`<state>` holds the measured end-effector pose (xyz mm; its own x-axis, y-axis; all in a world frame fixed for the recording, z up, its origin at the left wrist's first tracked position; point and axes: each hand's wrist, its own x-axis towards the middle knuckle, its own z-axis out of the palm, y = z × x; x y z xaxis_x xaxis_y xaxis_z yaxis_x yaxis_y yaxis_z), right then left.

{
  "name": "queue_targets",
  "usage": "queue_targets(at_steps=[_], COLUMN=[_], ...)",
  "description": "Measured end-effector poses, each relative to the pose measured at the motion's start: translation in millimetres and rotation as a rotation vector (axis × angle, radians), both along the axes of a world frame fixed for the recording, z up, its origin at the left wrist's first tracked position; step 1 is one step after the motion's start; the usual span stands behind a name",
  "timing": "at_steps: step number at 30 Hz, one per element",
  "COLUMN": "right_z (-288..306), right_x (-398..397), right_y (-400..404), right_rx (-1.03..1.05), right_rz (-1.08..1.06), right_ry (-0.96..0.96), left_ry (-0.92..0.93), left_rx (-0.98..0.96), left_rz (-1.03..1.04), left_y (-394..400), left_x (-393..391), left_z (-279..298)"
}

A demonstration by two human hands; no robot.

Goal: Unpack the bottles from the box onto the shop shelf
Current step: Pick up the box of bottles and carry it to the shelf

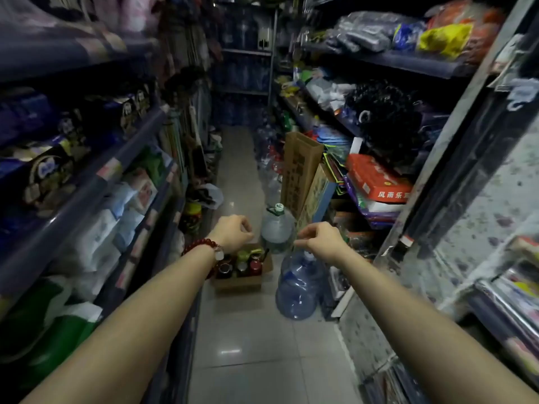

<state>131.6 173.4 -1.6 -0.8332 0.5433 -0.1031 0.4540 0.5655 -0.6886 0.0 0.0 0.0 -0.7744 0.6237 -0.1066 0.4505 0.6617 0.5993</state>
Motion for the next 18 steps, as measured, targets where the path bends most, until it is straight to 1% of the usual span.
queue_targets(at_steps=[3, 8, 13, 18], right_z=[-14.1, -41.6, -65.3, -65.7], right_x=[-20.4, -64.1, -126.9, -202.0], right_y=[6.5, 35.8, 81.6, 134.5], right_rx=[-0.010, -0.027, -0.052, -0.060], right_rz=[-0.001, -0.002, 0.014, 0.080], right_ry=[-0.027, -0.061, -0.075, -0.104], left_ry=[-0.012, -0.053, -0.030, -0.028], left_rx=[-0.010, 0.027, 0.005, 0.001], left_rz=[0.015, 0.033, 0.057, 0.115], left_y=[9.8, 40.5, 78.9, 123.0], left_x=[-17.5, -53.1, -110.9, -178.0], left_z=[-12.1, -32.3, -48.7, -44.2])
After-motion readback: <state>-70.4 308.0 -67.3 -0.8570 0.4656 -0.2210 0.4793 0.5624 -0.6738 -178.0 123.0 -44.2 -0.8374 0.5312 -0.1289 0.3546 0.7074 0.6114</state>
